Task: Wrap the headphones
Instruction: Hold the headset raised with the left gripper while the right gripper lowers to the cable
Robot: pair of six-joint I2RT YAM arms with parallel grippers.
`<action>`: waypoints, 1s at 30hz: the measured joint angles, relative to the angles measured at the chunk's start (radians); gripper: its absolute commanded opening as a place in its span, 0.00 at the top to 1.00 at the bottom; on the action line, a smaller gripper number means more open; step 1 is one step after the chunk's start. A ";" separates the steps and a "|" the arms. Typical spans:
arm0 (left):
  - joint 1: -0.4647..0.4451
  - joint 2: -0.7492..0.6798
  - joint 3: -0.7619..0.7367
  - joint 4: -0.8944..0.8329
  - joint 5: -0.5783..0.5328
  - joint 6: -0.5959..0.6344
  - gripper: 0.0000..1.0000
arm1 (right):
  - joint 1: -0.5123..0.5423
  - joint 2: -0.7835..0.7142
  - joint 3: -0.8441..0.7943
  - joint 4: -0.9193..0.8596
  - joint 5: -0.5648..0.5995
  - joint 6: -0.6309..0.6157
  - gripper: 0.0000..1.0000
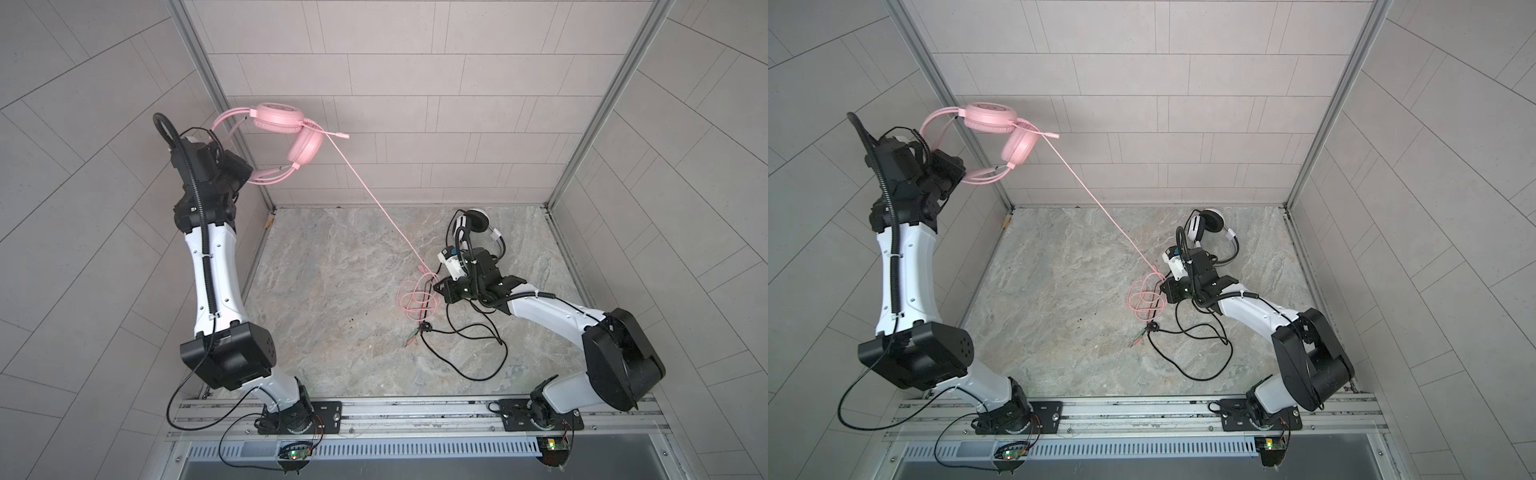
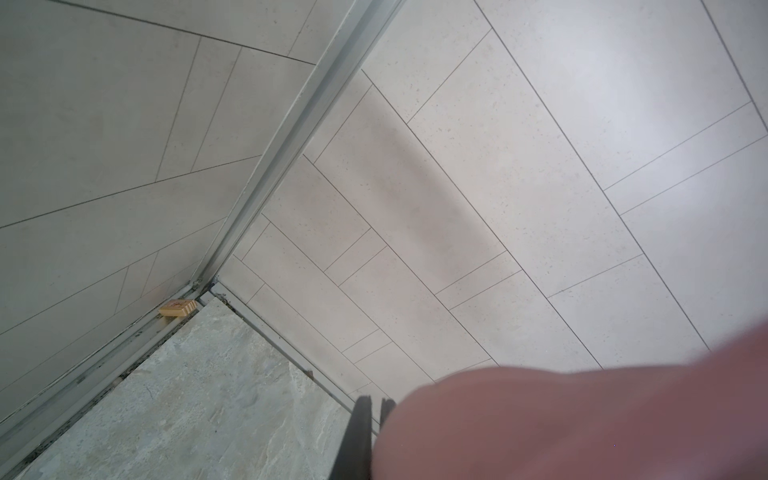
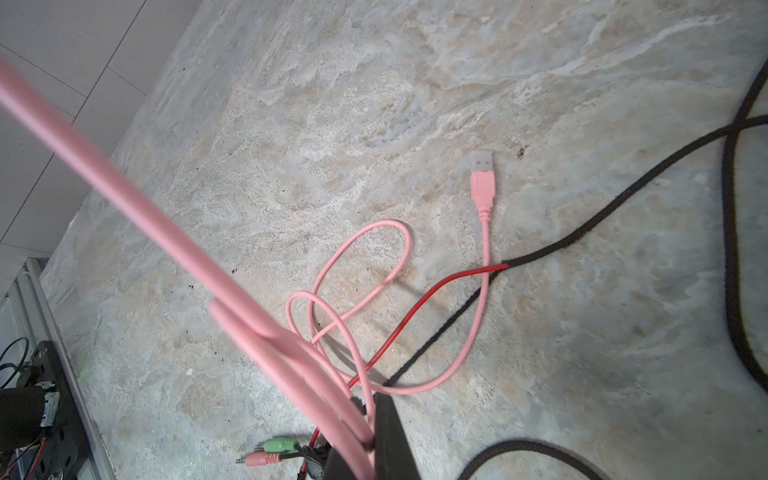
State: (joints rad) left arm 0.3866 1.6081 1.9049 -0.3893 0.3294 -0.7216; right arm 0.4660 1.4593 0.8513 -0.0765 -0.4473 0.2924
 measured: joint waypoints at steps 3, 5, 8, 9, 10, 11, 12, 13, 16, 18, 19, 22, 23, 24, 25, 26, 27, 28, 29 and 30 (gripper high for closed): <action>0.000 0.002 0.000 0.021 0.011 -0.025 1.00 | 0.000 -0.005 -0.001 -0.030 0.006 0.000 0.85; 0.005 0.002 0.001 0.042 0.006 -0.045 1.00 | 0.000 -0.005 -0.001 -0.060 0.009 -0.001 0.84; 0.013 0.002 0.001 0.064 0.013 -0.068 1.00 | 0.000 -0.008 -0.001 -0.087 0.011 -0.007 0.95; 0.014 0.002 0.001 0.068 0.018 -0.073 1.00 | 0.000 -0.008 -0.001 -0.089 0.010 -0.006 0.97; 0.015 0.002 0.000 0.075 0.020 -0.080 1.00 | 0.000 -0.008 -0.001 -0.090 0.008 -0.004 1.00; 0.015 0.002 0.000 0.085 0.023 -0.088 1.00 | 0.000 -0.008 -0.001 -0.093 0.006 -0.001 1.00; 0.015 0.002 0.000 0.093 0.026 -0.095 1.00 | 0.000 -0.008 -0.001 -0.094 0.003 0.000 1.00; 0.015 0.002 -0.001 0.100 0.031 -0.102 1.00 | 0.000 -0.008 -0.001 -0.093 0.002 0.000 1.00; 0.015 0.002 -0.002 0.112 0.048 -0.121 1.00 | 0.000 -0.005 0.001 -0.083 -0.005 0.009 0.82; 0.010 0.002 -0.002 0.118 0.056 -0.129 1.00 | 0.002 0.012 0.016 -0.084 -0.014 0.024 0.68; 0.007 0.002 -0.002 0.121 0.063 -0.135 1.00 | 0.006 0.028 0.032 -0.079 -0.017 0.023 0.63; 0.000 0.002 -0.002 0.123 0.081 -0.146 1.00 | 0.033 0.101 0.095 -0.026 -0.045 0.028 0.58; -0.002 0.002 -0.002 0.124 0.087 -0.149 1.00 | 0.043 0.130 0.119 -0.005 -0.060 0.028 0.57; -0.005 0.002 -0.003 0.124 0.095 -0.152 1.00 | 0.056 0.173 0.153 0.024 -0.079 0.031 0.55; -0.009 0.002 -0.005 0.124 0.099 -0.154 1.00 | 0.068 0.216 0.186 0.048 -0.098 0.032 0.53; -0.013 0.001 -0.007 0.124 0.103 -0.154 1.00 | 0.078 0.251 0.215 0.068 -0.113 0.030 0.52; -0.015 0.000 -0.010 0.122 0.107 -0.154 1.00 | 0.089 0.295 0.249 0.090 -0.127 0.030 0.49; -0.018 0.000 -0.013 0.122 0.113 -0.154 1.00 | 0.100 0.336 0.282 0.109 -0.139 0.028 0.47; -0.021 0.000 -0.016 0.121 0.116 -0.153 1.00 | 0.106 0.369 0.308 0.121 -0.148 0.023 0.45; -0.022 -0.002 -0.021 0.122 0.118 -0.153 1.00 | 0.113 0.405 0.337 0.137 -0.158 0.023 0.43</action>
State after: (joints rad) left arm 0.3645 1.6058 1.8835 -0.2676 0.4477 -0.8749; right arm 0.5793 1.8645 1.1881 0.0605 -0.6052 0.3157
